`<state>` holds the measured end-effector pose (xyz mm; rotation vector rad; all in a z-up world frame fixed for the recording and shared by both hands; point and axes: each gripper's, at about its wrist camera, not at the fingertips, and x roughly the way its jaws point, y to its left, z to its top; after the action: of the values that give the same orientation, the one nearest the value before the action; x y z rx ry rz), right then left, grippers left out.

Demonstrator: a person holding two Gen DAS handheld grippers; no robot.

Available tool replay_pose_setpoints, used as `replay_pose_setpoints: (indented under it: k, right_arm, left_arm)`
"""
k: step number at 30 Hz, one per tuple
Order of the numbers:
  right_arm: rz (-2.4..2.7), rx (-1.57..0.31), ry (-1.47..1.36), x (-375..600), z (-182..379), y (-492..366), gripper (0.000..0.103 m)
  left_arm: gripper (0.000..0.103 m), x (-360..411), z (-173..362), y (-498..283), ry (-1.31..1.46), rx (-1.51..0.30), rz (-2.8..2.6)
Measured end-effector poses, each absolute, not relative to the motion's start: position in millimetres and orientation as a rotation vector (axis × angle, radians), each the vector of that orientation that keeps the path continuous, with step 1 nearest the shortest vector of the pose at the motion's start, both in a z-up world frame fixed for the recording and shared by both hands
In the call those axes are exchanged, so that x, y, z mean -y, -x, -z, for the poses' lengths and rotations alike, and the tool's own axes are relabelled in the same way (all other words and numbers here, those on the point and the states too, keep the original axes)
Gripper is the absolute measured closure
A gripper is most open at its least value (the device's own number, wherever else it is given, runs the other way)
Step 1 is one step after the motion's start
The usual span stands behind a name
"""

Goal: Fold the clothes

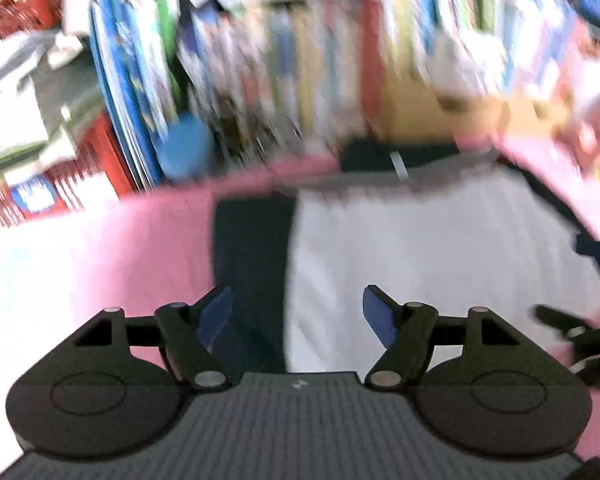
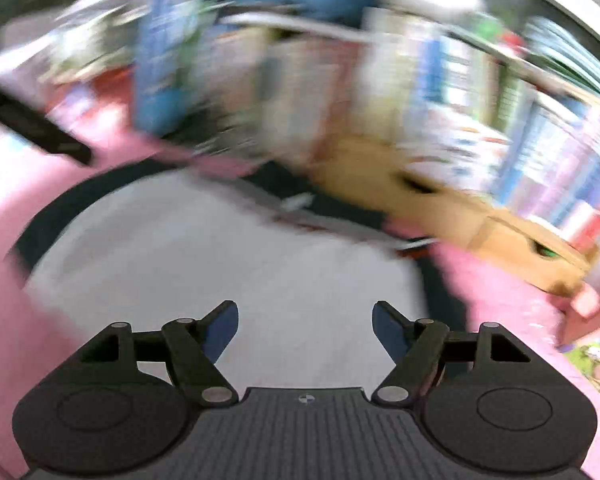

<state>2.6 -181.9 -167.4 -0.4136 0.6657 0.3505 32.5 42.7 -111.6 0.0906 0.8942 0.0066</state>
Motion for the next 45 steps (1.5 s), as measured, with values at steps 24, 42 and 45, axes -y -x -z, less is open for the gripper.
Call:
replay_pose_setpoints:
  k: [24,42,45]
  right_arm:
    - [-0.15,-0.65,0.674,257.3,190.4,27.9,0.048]
    - [-0.605,-0.538,0.813,174.1,205.7,-4.1,0.075]
    - [-0.578,-0.567,0.684,191.1,187.7,-11.3,0.075]
  left_arm:
    - [0.032,-25.2,130.8,-5.6,-0.366,-0.852,0.01]
    - [0.058,84.9,195.8,-7.3,-0.842,-0.758,0.559]
    - [0.076,84.2,196.0,-15.3,-0.862,-0.741,0.536]
